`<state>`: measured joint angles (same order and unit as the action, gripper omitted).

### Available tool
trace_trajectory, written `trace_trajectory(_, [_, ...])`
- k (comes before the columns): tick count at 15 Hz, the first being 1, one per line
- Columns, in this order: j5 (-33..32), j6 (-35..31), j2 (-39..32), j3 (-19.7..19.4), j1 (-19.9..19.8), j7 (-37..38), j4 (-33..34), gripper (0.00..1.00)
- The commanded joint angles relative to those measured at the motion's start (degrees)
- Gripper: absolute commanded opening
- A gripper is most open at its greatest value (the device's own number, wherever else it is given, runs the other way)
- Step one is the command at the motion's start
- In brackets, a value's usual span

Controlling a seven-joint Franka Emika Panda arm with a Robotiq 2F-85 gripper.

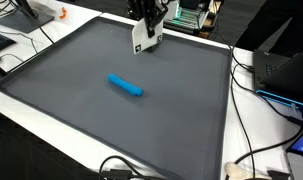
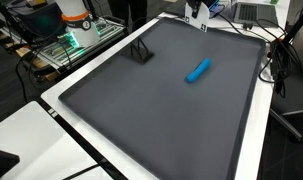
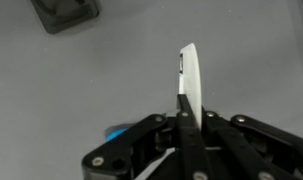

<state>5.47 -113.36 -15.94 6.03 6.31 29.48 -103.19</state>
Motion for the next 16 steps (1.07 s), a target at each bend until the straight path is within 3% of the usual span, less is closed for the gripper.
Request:
trace_trajectory(1, [-4.4,-0.6,-5.3,-0.9,1.3,-8.8,5.5,0.01])
trace_trajectory(7, [-7.4,-0.3,-13.0,-1.4,2.1,-16.5,12.7,0.01])
trace_trajectory(16, [-8.8,-0.4,-20.7,-3.1,3.5,-17.2,19.4,0.01])
